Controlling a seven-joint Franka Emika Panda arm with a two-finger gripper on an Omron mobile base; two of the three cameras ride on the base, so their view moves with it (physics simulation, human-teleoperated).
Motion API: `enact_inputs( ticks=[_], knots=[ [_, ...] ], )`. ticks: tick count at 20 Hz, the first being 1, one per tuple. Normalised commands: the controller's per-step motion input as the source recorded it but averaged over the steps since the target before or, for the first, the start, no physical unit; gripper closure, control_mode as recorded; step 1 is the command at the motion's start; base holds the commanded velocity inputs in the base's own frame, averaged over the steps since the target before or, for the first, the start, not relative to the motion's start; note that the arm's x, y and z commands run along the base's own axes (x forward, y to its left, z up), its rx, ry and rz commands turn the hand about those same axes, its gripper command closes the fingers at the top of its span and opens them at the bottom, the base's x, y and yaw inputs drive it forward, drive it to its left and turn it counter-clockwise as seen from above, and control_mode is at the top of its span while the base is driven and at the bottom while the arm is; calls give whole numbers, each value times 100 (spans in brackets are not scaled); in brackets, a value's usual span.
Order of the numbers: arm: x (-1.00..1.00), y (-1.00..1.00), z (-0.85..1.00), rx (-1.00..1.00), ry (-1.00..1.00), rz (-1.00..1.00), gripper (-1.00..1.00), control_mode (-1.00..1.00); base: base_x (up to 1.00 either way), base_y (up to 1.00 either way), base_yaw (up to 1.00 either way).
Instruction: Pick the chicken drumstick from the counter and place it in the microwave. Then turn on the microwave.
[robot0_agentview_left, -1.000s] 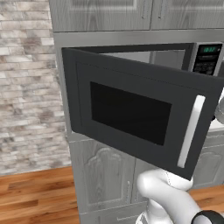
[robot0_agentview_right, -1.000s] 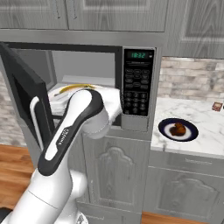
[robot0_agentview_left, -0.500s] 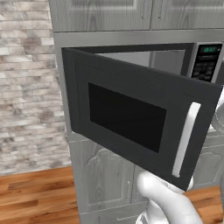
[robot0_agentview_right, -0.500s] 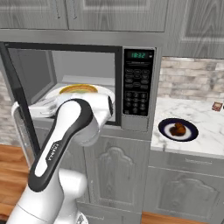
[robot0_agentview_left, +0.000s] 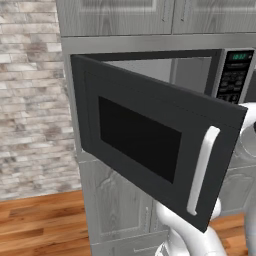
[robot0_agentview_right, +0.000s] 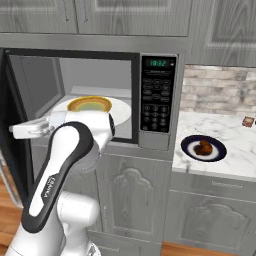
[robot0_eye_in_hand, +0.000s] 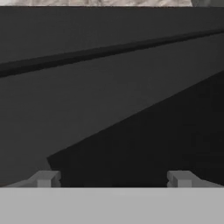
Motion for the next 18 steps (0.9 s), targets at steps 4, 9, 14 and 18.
enact_inputs(
  ticks=[4, 9, 14, 18],
  knots=[
    [-19, 39, 0, 1, 12, 4, -100, -100, 0, 0, 0],
    [-14, 42, 0, 1, 13, 4, -100, -100, 0, 0, 0],
    [-13, 41, 0, 0, 12, 3, -100, -100, 0, 0, 0],
    [-7, 33, 0, 0, 5, 2, -100, -100, 0, 0, 0]
  ],
)
